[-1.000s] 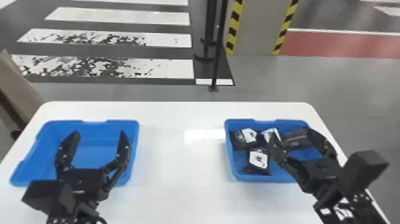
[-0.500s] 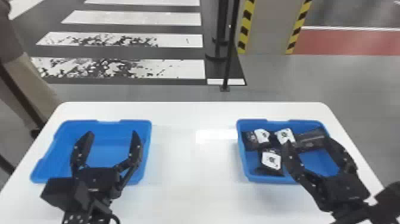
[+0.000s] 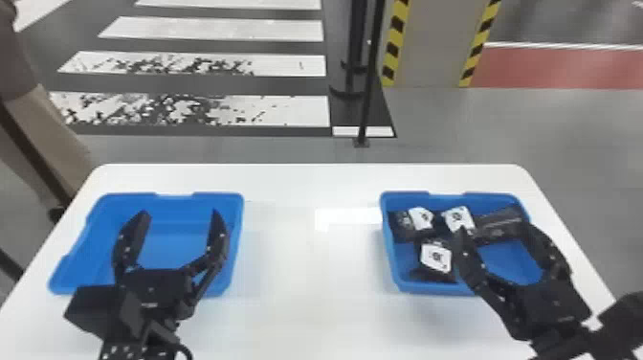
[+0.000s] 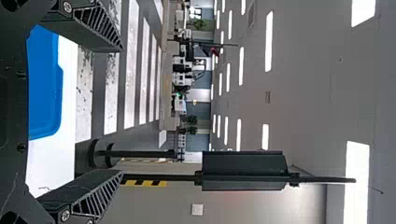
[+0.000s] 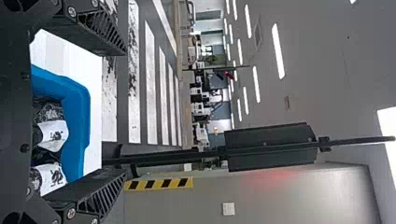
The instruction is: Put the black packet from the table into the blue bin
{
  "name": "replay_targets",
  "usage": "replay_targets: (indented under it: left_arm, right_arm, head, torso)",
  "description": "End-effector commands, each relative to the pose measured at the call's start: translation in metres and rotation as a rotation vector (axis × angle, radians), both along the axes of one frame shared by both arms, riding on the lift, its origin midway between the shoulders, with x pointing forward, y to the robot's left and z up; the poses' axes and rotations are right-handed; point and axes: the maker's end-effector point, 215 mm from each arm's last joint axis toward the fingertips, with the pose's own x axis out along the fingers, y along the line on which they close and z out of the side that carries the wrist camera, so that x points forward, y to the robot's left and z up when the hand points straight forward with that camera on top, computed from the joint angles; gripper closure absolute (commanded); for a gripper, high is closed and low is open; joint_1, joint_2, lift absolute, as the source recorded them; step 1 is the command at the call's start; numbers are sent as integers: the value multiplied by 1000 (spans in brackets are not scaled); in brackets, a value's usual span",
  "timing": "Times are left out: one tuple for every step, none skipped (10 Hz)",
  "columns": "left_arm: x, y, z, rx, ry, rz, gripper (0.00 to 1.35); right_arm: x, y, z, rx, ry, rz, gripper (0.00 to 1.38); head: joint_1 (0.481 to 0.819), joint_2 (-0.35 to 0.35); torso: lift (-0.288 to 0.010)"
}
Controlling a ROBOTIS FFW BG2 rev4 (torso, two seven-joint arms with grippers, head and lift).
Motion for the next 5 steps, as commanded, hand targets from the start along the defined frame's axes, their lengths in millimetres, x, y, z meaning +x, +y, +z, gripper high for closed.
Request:
replay_targets:
  left_arm:
    - [0, -1, 0, -1, 0, -2, 101]
    - [0, -1, -1, 1, 3, -2, 101]
    - [1, -2, 0, 0, 0, -4, 101]
    - [1, -2, 0, 0, 0, -4, 101]
    - [1, -2, 0, 0, 0, -4, 101]
  right_arm:
    - [1, 1, -2, 1, 4, 1, 130]
    - [1, 3, -3, 0, 7, 4, 130]
    - [1, 2, -3, 0, 7, 3, 130]
    - [1, 3, -4, 0, 10, 5, 130]
    - [1, 3, -4, 0, 10, 5, 130]
  head:
    - [695, -25]
    - [695, -24]
    - [695, -24]
    - [695, -24]
    - [695, -24]
  torso:
    - [-110]
    - [-110]
    - [-110]
    - [-110]
    - [-110]
